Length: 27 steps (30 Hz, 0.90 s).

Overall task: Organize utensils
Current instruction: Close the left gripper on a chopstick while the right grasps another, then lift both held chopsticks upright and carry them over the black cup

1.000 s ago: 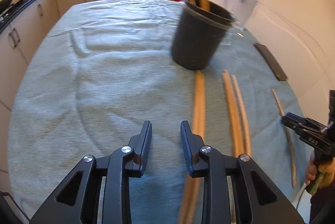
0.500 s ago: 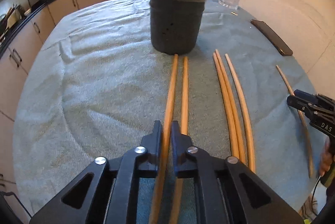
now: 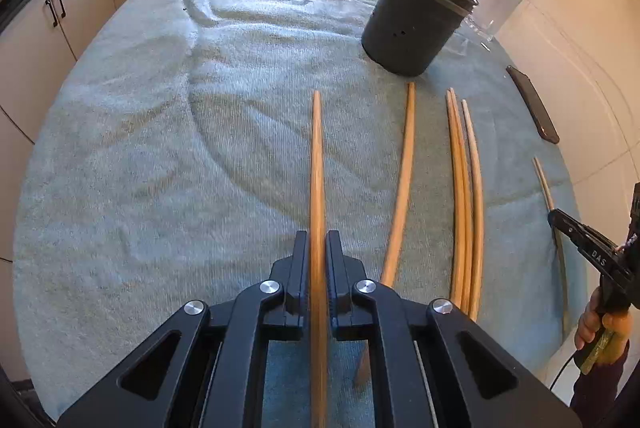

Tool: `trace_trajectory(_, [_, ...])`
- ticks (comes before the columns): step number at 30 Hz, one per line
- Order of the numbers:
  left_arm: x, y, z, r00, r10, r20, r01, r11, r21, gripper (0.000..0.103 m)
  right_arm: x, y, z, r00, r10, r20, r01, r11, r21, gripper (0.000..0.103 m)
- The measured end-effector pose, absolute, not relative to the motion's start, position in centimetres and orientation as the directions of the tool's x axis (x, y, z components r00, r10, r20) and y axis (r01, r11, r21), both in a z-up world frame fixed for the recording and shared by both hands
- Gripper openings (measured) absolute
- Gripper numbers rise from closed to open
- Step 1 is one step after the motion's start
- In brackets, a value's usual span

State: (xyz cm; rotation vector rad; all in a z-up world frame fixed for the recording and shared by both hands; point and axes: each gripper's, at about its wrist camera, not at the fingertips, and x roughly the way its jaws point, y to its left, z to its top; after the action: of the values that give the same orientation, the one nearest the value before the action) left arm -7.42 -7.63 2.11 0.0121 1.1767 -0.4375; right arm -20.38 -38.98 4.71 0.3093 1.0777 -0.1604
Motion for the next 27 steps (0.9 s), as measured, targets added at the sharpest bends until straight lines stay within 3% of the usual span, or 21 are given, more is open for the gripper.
trace_trajectory(3, [-6.2,-8.2,2.1,0.307,-0.311,-0.900,0.354,0.915,-0.196,0.011,-19.4,-38.7,4.8,0.445,0.020,-0.896,0.267,0.951,0.154,0.018])
trace_trajectory(16, [-1.1,-11.5,1.8,0.324,-0.257,-0.911,0.409,0.906,-0.110,0.012,-14.2,-39.7,4.0,0.318,0.014,-0.948,0.199,0.977,0.081,0.018])
trace_trajectory(19, [-1.4,-11.6,1.8,0.344,-0.269,-0.899,0.425,0.899,-0.107,0.012,-13.9,-39.3,3.9,0.316,-0.012,-0.949,0.183,0.982,0.049,0.016])
trace_trajectory(20, [-1.5,-11.6,1.7,0.355,-0.270,-0.895,0.432,0.896,-0.099,0.011,-13.9,-39.0,3.9,0.323,-0.019,-0.946,0.179,0.983,0.042,0.010])
trace_trajectory(22, [-1.9,-11.4,1.7,0.377,-0.276,-0.884,0.433,0.897,-0.095,0.005,-14.1,-38.9,4.0,0.340,-0.023,-0.940,0.182,0.982,0.041,0.006])
trace_trajectory(27, [-3.0,-10.5,3.9,0.445,-0.321,-0.836,0.403,0.905,-0.133,0.005,-15.3,-39.4,5.3,0.429,0.000,-0.903,0.204,0.974,0.097,0.006])
